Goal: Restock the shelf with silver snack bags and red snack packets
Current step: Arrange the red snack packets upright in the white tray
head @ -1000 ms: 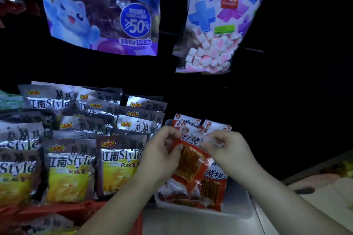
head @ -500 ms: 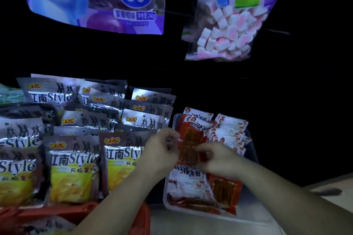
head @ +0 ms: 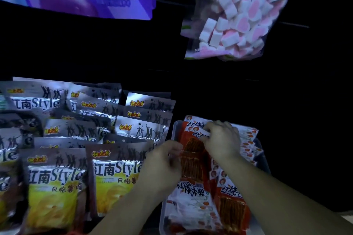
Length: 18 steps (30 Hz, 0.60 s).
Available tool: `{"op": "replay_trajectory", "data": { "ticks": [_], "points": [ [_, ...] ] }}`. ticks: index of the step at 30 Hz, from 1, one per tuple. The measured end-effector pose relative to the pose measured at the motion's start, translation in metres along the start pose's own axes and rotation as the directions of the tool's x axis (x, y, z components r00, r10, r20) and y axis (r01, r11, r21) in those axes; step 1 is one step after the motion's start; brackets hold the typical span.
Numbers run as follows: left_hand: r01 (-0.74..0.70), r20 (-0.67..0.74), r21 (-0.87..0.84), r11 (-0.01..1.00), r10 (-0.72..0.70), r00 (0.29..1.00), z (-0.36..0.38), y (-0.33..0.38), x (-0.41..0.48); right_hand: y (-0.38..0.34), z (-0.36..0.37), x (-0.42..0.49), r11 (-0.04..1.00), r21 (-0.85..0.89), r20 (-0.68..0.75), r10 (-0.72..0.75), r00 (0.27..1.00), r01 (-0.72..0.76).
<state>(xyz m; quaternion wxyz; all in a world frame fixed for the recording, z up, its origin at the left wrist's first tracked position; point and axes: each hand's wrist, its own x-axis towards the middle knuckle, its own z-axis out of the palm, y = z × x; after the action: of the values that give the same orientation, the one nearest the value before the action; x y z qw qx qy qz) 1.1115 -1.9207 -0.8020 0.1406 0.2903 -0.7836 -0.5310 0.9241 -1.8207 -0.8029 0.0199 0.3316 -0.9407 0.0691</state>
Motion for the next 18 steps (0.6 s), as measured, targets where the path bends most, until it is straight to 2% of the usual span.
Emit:
{"op": "replay_trajectory", "data": {
  "ticks": [6,11,13,15,18],
  "points": [
    [0.013,0.029,-0.075,0.997,-0.010,1.000,0.002,-0.004,-0.001,0.013,0.012,0.003,0.993,0.051,-0.178,-0.099,0.979,0.109],
    [-0.030,-0.025,-0.086,0.996,0.028,0.999,-0.002,0.005,-0.004,0.009,-0.020,0.005,0.965,0.101,-0.265,-0.206,0.942,0.240],
    [-0.047,-0.062,-0.101,0.994,0.041,0.997,-0.008,0.012,-0.007,0.000,-0.046,0.003,0.957,0.141,-0.232,-0.218,0.948,0.255],
    [-0.089,-0.096,-0.140,0.986,0.076,0.992,-0.018,0.025,-0.013,-0.011,-0.082,-0.001,0.928,0.288,-0.139,-0.203,0.969,0.236],
    [-0.103,-0.015,-0.263,0.959,0.102,0.995,-0.038,0.049,-0.025,-0.032,-0.142,-0.022,0.841,0.496,0.064,-0.284,0.957,0.217]
  ]
}}
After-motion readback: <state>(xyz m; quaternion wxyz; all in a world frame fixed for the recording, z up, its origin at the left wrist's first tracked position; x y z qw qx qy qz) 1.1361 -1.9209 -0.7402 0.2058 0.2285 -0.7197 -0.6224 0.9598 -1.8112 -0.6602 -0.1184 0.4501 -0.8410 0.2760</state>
